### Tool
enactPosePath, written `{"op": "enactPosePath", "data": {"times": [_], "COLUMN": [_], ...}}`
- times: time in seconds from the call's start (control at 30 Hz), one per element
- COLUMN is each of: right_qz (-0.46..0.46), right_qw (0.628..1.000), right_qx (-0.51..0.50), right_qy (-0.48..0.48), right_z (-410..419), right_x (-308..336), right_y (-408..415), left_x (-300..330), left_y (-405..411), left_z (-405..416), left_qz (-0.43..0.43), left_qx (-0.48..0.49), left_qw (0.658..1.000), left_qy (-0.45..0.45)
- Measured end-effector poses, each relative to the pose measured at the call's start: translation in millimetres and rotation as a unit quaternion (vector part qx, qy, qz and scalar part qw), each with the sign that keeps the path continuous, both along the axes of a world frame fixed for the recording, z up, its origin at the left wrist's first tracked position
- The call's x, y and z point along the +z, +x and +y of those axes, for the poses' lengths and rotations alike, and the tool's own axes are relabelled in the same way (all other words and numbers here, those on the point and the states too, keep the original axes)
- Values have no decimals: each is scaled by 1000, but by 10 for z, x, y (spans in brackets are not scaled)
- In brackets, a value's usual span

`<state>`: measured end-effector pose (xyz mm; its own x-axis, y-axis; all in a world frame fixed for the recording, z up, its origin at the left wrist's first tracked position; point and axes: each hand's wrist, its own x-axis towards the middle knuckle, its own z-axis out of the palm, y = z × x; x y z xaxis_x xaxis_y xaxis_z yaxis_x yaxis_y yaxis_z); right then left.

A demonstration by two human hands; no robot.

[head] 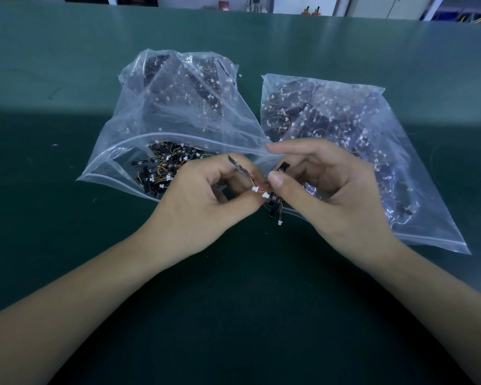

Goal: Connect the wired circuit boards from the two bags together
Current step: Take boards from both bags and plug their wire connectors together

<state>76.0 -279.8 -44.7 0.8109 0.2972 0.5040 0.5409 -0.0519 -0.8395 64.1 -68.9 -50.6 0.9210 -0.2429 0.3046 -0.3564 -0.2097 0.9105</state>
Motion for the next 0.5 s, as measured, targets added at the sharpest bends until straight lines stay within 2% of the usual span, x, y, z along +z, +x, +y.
{"op": "enactPosePath", "data": {"times": [0.5], "right_qz": [14], "right_qw": [999], "right_qx": [-40], "right_qy": [30], "right_z": [22], "right_x": [40], "right_y": [20], "left_x": [-27], "left_y": [18], "left_z": [16], "left_qz": [-4], "left_qx": [31], "left_qw": [999], "left_qy": [24]}}
